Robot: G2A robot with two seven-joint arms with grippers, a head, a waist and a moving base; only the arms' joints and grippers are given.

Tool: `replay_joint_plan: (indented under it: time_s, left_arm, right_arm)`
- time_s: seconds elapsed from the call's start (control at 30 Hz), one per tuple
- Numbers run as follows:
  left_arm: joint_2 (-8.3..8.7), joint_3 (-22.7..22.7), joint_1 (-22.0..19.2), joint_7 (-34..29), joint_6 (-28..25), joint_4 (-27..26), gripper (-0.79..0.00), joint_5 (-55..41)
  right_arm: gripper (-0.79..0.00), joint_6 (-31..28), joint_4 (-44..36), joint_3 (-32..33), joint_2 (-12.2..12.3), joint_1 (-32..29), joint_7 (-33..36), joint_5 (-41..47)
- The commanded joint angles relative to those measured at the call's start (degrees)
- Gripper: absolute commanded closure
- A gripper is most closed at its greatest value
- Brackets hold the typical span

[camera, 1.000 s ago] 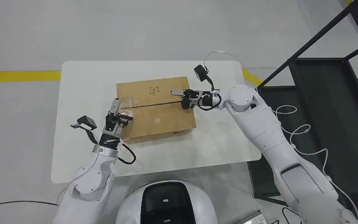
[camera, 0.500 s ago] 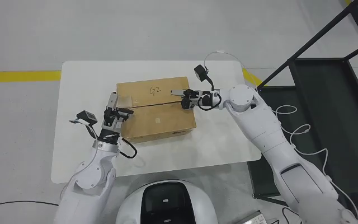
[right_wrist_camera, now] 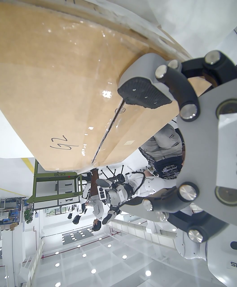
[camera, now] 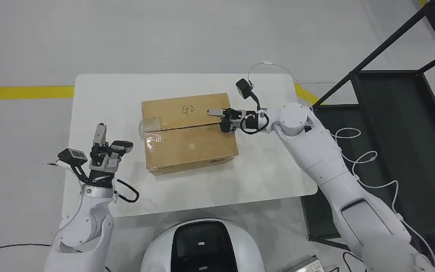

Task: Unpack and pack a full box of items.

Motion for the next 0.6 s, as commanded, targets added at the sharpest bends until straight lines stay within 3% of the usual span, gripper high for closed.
replay_joint_plan:
  time_s: [0.0,0.23,0.57]
  left_arm:
    - [0.24,-2.33,-0.68,-0.32,1.50,0.79,-0.785,0.53]
    - [0.70,-5.37,-3.26,-2.26,4.67,5.64,-0.785,2.80]
    - [0.38,-0.14,-2.92,-5.75,8.31,9.49,-0.785,4.23]
  right_arm:
    - [-0.785,0.00,0.00,0.00,0.00,0.00,0.00,0.00]
    - [-0.785,0.00,0.00,0.00,0.00,0.00,0.00,0.00]
    - [-0.785,0.00,0.00,0.00,0.00,0.00,0.00,0.00]
